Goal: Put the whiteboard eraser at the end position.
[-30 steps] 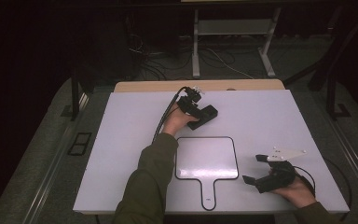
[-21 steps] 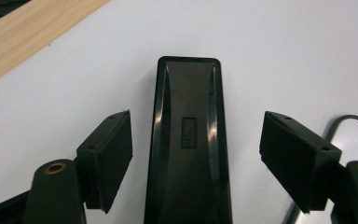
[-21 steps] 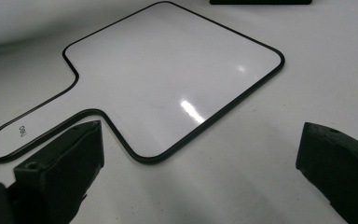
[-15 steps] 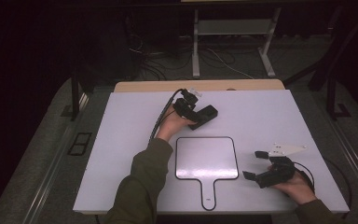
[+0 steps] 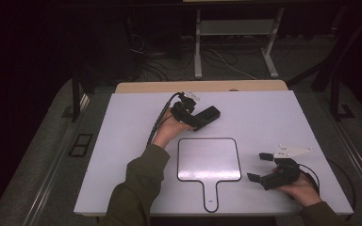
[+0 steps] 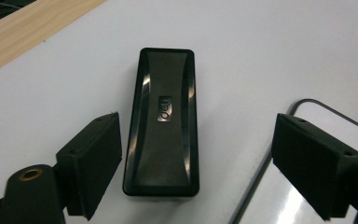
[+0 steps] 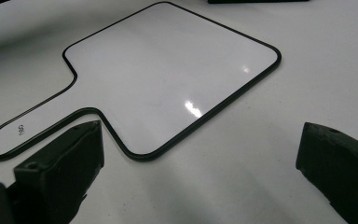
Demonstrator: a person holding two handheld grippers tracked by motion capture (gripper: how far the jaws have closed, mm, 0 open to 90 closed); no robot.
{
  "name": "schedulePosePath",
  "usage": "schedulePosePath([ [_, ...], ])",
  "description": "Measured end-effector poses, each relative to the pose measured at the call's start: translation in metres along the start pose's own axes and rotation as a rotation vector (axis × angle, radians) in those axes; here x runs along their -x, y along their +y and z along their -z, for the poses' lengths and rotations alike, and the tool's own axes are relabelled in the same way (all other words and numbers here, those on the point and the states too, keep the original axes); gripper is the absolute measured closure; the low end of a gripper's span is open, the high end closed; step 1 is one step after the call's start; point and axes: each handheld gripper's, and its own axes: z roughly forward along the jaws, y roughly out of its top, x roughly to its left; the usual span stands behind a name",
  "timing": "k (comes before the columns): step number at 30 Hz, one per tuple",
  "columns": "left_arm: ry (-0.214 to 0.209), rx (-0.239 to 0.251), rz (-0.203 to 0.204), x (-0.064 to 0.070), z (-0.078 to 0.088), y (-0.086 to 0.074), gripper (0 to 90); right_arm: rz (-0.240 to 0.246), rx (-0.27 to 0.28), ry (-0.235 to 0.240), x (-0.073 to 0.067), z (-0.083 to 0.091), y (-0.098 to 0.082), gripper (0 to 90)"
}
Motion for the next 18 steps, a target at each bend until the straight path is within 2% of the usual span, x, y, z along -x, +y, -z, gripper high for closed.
schedulePosePath([
  [5,0.001,0.013,-0.038,0.005,0.009,-0.009,11.3,0.006,-0.004,-0.003,-0.001,0.000,0.000,0.0],
  [7,0.005,0.026,-0.020,0.010,0.013,-0.012,10.2,0.008,-0.005,-0.006,-0.001,0.000,0.000,0.0],
  [13,0.002,0.040,-0.027,0.020,0.020,-0.023,7.9,0.005,-0.008,-0.012,-0.002,0.000,-0.001,0.0],
  [14,0.003,0.057,-0.022,0.021,0.020,-0.026,7.6,0.005,-0.009,-0.013,-0.002,0.000,-0.001,0.0],
  [18,0.009,0.051,-0.025,0.026,0.026,-0.033,4.3,0.005,-0.011,-0.013,-0.003,-0.001,-0.001,0.0],
])
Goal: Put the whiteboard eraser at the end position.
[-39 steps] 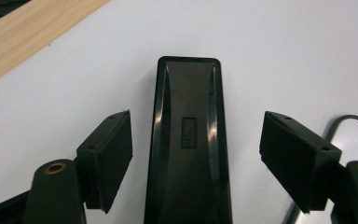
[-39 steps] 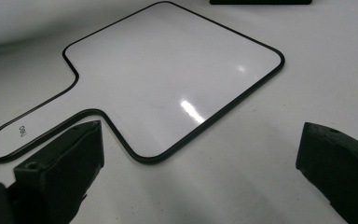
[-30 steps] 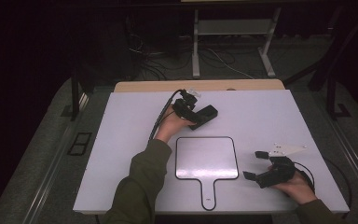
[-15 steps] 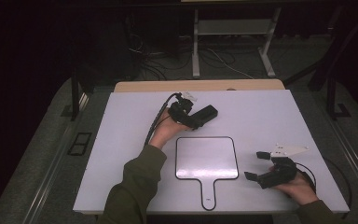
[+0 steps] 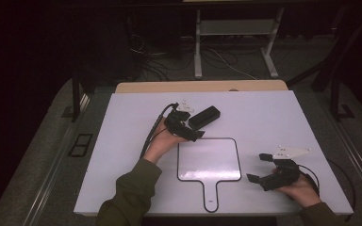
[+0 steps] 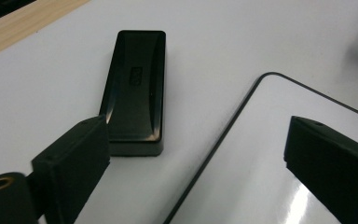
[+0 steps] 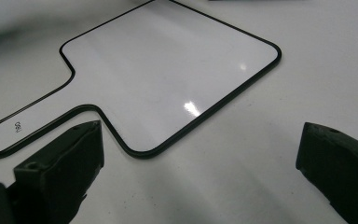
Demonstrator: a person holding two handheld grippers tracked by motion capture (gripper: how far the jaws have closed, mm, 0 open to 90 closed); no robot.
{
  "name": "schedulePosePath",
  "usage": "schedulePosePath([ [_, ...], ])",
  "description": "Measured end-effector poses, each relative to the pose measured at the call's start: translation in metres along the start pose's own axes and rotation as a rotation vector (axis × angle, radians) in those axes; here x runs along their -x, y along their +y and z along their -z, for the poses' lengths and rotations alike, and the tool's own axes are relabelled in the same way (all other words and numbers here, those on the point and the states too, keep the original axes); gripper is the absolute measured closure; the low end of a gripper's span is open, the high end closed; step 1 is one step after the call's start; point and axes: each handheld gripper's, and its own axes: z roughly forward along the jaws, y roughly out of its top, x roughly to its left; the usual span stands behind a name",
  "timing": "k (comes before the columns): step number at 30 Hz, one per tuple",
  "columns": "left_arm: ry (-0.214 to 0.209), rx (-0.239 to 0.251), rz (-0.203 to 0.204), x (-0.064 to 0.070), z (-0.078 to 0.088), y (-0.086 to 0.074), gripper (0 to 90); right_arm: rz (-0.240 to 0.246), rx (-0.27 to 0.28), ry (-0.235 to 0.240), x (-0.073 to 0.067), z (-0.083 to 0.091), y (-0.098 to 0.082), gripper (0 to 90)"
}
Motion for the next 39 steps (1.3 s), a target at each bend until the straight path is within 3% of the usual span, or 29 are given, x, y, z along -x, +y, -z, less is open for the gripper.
schedulePosePath([
  [4,0.002,0.009,0.020,0.005,0.004,-0.009,0.8,0.003,-0.002,-0.001,0.000,0.000,0.000,0.0],
  [8,0.006,0.007,0.014,0.007,0.010,-0.016,0.0,0.005,-0.002,-0.001,0.000,0.000,0.000,0.0],
  [16,-0.001,0.045,0.042,0.012,0.027,-0.033,0.0,0.006,0.000,0.001,-0.001,0.001,-0.001,0.0],
  [23,0.005,0.053,0.024,0.018,0.037,-0.046,0.0,0.009,-0.001,-0.001,-0.002,0.001,-0.001,0.0],
  [32,-0.013,0.094,0.019,0.024,0.051,-0.057,0.0,0.007,0.005,0.000,-0.002,0.001,-0.001,0.0],
  [39,-0.003,0.136,0.020,0.028,0.065,-0.069,0.0,0.006,0.011,0.001,-0.001,0.002,-0.001,0.0],
])
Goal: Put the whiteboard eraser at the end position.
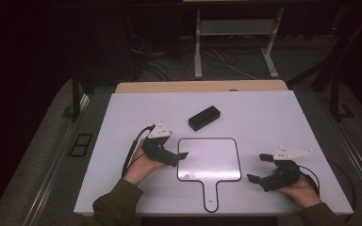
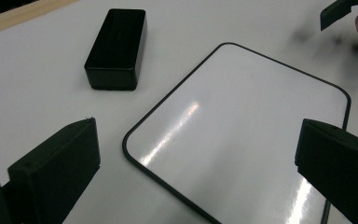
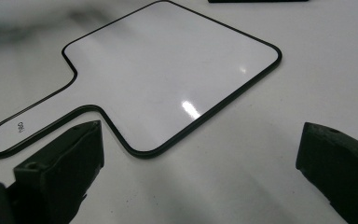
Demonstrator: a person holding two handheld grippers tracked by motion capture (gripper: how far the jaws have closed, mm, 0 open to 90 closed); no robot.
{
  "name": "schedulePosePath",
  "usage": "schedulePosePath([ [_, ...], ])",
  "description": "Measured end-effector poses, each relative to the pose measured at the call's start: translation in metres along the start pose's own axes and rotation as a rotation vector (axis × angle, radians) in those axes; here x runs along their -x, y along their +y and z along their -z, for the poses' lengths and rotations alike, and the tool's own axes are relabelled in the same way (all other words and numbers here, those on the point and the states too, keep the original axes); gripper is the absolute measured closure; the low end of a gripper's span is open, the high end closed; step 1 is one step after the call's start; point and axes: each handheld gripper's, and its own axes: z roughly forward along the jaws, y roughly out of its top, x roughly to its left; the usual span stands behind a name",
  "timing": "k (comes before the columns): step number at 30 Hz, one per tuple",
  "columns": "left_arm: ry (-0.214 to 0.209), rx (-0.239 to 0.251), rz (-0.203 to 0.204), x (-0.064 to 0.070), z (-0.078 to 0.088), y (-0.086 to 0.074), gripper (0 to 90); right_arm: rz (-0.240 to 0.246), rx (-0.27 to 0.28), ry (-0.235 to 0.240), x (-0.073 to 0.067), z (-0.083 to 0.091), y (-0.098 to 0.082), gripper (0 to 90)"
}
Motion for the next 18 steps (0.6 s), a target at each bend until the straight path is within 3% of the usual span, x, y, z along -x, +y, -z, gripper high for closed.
schedulePosePath([
  [18,0.013,0.045,0.060,0.002,0.032,-0.038,0.0,0.003,-0.009,-0.006,0.000,-0.001,-0.001,0.0],
])
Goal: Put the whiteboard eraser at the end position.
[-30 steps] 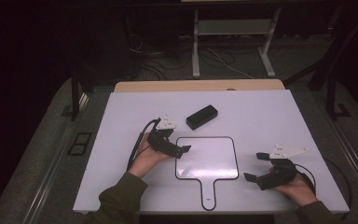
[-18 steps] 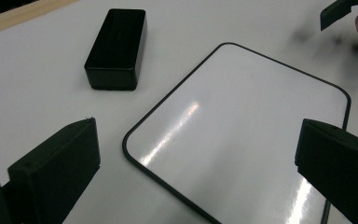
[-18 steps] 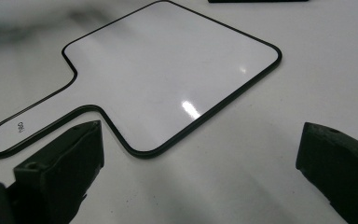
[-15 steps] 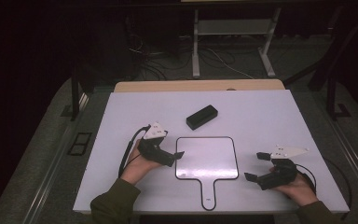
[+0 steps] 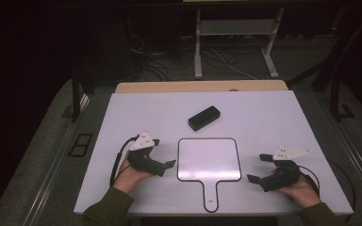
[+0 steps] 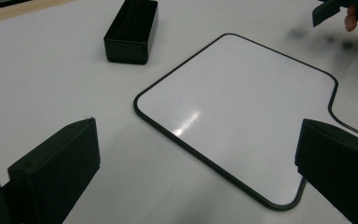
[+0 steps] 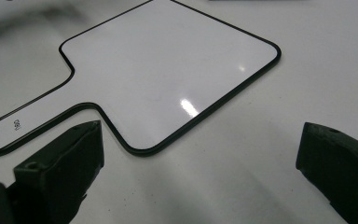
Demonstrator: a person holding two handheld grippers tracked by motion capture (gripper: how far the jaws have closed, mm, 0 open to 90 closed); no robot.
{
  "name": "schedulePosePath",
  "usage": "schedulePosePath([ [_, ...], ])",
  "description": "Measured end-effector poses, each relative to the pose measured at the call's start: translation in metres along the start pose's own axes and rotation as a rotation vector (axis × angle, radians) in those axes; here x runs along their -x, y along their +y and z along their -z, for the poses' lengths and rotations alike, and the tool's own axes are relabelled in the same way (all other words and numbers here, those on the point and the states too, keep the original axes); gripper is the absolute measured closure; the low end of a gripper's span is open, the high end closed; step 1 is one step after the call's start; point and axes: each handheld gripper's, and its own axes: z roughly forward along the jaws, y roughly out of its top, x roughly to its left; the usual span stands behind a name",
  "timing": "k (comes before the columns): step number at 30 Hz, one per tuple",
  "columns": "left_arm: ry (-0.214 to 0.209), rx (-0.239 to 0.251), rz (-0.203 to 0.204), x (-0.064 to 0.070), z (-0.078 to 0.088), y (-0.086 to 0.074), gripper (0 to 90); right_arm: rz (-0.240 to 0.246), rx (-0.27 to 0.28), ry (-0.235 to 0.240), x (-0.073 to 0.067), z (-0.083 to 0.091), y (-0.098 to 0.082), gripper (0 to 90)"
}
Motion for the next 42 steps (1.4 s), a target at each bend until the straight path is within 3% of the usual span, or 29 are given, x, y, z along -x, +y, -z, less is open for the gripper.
schedulePosePath([
  [21,0.006,-0.001,0.039,0.012,0.020,-0.025,0.0,-0.005,-0.003,0.000,0.000,-0.001,-0.001,0.0],
  [29,0.009,-0.031,0.026,0.015,0.019,-0.029,0.0,-0.005,-0.005,-0.003,0.000,-0.001,-0.001,0.0],
  [42,0.012,-0.034,0.020,0.015,0.020,-0.029,0.0,-0.003,-0.002,-0.008,0.001,-0.001,-0.001,0.0],
])
